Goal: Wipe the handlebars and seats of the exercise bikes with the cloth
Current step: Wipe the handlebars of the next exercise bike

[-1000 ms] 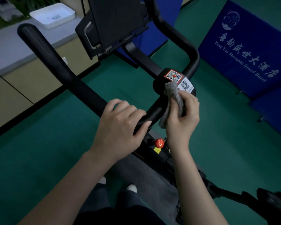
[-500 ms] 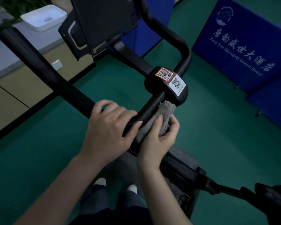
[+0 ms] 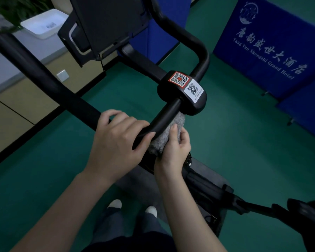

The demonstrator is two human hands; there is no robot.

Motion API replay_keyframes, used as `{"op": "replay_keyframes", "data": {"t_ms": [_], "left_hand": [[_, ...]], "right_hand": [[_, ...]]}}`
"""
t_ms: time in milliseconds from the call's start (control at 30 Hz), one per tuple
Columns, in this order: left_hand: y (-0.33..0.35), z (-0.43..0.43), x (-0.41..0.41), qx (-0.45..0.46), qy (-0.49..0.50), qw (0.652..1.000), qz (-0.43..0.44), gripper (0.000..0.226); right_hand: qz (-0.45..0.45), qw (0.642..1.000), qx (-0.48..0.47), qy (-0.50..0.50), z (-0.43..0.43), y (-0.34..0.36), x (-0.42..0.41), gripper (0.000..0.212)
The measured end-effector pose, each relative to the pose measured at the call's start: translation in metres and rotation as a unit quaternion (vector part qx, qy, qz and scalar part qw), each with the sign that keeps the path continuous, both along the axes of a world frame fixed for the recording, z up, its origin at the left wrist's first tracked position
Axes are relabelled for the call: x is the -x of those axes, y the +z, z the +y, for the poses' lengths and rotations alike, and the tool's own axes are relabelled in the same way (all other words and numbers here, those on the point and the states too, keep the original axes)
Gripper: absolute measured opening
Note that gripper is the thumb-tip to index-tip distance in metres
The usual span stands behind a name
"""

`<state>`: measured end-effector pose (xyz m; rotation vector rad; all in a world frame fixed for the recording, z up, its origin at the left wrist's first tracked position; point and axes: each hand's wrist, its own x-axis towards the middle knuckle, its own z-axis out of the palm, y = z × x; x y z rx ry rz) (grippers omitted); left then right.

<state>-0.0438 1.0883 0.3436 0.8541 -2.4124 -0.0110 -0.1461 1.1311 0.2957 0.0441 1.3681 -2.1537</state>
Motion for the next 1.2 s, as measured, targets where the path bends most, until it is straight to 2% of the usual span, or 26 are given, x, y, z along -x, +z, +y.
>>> {"op": "replay_keyframes", "data": {"t_ms": [200,400,533,667,767,833,900,967,1100,1200], "left_hand": [[0.000,0.000,0.000,-0.003,0.000,1.000,-0.004,0.027],[0.000,0.001,0.000,-0.003,0.005,1.000,0.001,0.027],[0.000,0.002,0.000,0.001,0.011,1.000,-0.003,0.027],[0.002,0.003,0.001,-0.007,0.012,1.000,-0.005,0.026],[0.003,0.003,0.000,-0.021,0.010,1.000,-0.012,0.028],[0.003,0.002,-0.001,-0.026,0.009,0.999,-0.017,0.030],[0.003,0.001,-0.002,-0.029,0.007,0.999,-0.017,0.031],[0.004,0.000,-0.003,-0.034,0.001,0.999,-0.013,0.032],[0.008,-0.005,-0.008,-0.047,-0.001,0.999,-0.002,0.040],[0.009,-0.013,-0.015,-0.066,-0.016,0.998,0.007,0.044]], "right_hand": [[-0.043,0.992,0.036,0.112,0.013,-0.003,-0.018,0.017],[-0.029,0.988,0.027,0.147,0.017,-0.002,-0.011,0.017],[-0.022,0.974,0.019,0.224,0.028,-0.006,-0.017,0.016],[-0.039,0.981,0.036,0.186,0.030,-0.002,0.002,0.017],[0.030,0.990,-0.003,0.137,0.034,0.002,0.011,0.018],[0.149,0.982,-0.064,0.096,0.040,0.006,0.016,0.010],[0.302,0.946,-0.108,0.051,0.041,0.017,0.027,0.011],[0.447,0.881,-0.144,0.056,0.033,0.034,0.043,0.014],[0.665,0.694,-0.211,0.180,-0.001,0.075,0.073,0.015],[0.746,0.531,-0.241,0.321,-0.028,0.097,0.086,0.016]]}}
